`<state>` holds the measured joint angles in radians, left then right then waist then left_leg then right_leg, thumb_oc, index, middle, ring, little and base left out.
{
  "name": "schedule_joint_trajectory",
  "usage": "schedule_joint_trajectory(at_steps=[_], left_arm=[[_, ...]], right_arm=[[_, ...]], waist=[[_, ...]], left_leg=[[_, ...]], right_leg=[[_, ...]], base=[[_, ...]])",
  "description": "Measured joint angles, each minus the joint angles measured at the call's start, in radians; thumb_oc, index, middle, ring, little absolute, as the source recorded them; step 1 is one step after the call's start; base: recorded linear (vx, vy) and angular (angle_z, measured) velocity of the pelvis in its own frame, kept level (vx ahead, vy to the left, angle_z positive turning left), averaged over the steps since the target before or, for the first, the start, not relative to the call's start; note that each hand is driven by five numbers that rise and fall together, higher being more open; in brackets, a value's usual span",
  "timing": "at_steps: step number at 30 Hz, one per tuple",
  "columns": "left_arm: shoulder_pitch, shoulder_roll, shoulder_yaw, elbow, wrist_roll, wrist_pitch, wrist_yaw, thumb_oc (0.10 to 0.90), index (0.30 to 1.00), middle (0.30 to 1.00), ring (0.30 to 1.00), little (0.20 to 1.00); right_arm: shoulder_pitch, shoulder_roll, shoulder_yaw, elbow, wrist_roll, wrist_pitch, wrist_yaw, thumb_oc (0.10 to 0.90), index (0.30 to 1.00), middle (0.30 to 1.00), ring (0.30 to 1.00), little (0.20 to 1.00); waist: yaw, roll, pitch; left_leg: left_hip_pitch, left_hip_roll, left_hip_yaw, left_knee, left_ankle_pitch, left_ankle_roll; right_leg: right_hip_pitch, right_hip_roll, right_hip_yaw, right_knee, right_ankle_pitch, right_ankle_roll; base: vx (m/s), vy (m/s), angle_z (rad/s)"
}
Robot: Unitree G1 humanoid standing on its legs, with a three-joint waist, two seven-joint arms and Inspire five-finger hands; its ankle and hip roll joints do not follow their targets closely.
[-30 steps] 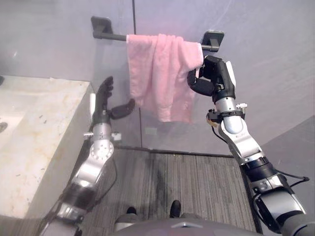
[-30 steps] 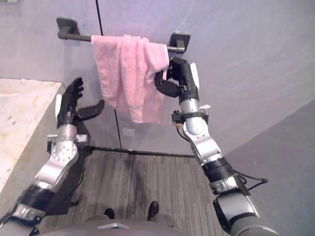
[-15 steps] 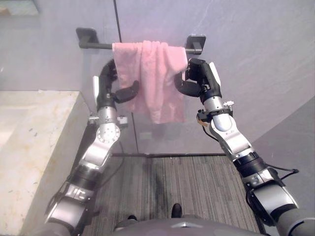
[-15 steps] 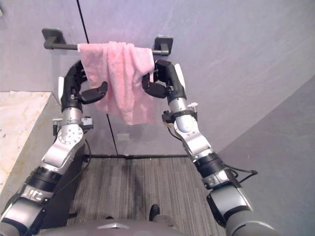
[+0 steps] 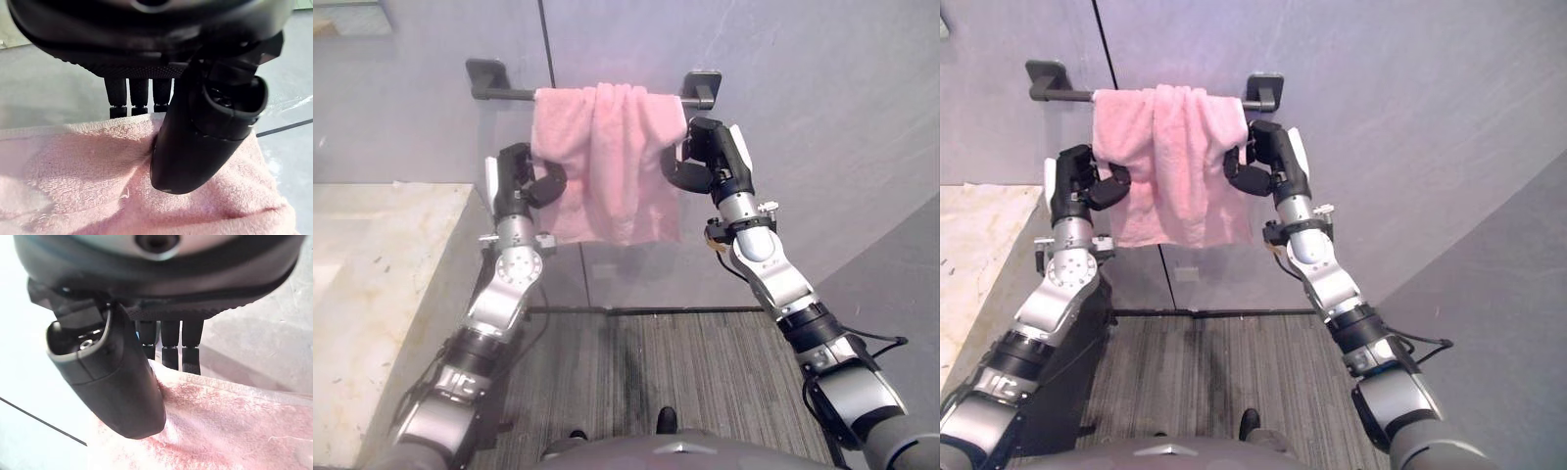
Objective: Organize the bathroom.
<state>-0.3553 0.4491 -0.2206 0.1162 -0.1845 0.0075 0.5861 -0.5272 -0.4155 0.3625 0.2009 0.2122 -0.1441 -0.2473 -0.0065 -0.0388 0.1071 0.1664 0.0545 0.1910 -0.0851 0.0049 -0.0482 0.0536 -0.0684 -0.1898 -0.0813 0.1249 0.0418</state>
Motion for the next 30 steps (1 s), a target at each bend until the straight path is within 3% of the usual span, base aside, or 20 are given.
schedule_joint_trajectory(at_steps=[6, 18, 24, 30], left_arm=[[0.011, 0.005, 0.052, 0.001, 0.0, 0.0, 0.023, 0.4, 0.3, 0.3, 0.3, 0.3], [0.044, 0.019, 0.053, 0.002, -0.01, -0.007, 0.016, 0.4, 0.3, 0.3, 0.3, 0.3], [0.045, -0.018, 0.051, 0.002, -0.039, -0.012, 0.042, 0.4, 0.3, 0.3, 0.3, 0.3], [0.05, -0.065, 0.049, 0.012, -0.088, -0.045, 0.139, 0.4, 0.3, 0.3, 0.3, 0.3]], right_arm=[[0.006, 0.0, -0.004, 0.004, 0.0, 0.0, -0.009, 0.4, 0.3, 0.3, 0.3, 0.3], [0.059, 0.003, -0.042, 0.004, 0.035, -0.02, -0.045, 0.4, 0.3, 0.3, 0.3, 0.3], [0.083, 0.089, -0.062, 0.005, 0.134, -0.016, -0.047, 0.4, 0.3, 0.3, 0.3, 0.3], [0.083, 0.142, -0.059, 0.023, 0.21, -0.008, -0.069, 0.4, 0.3, 0.3, 0.3, 0.3]], waist=[[0.001, 0.0, 0.0], [0.0, 0.001, -0.007], [0.001, 0.0, -0.012], [-0.003, -0.001, -0.016]], left_leg=[[0.0, 0.0, -0.001, 0.0, 0.0, 0.0], [0.001, -0.001, 0.002, 0.0, -0.001, 0.002], [0.003, -0.002, 0.005, 0.0, -0.002, 0.002], [0.014, -0.002, 0.014, 0.0, -0.006, 0.002]], right_leg=[[0.001, 0.0, -0.001, 0.0, 0.0, 0.0], [0.002, -0.001, -0.001, 0.0, 0.0, 0.0], [0.002, -0.002, 0.002, 0.0, 0.0, 0.0], [0.009, -0.001, 0.005, 0.0, 0.0, 0.0]], base=[[0.0, 0.0, 0.0], [0.0, 0.0, 0.0], [0.0, 0.0, 0.0], [0.0, 0.01, -0.04]])
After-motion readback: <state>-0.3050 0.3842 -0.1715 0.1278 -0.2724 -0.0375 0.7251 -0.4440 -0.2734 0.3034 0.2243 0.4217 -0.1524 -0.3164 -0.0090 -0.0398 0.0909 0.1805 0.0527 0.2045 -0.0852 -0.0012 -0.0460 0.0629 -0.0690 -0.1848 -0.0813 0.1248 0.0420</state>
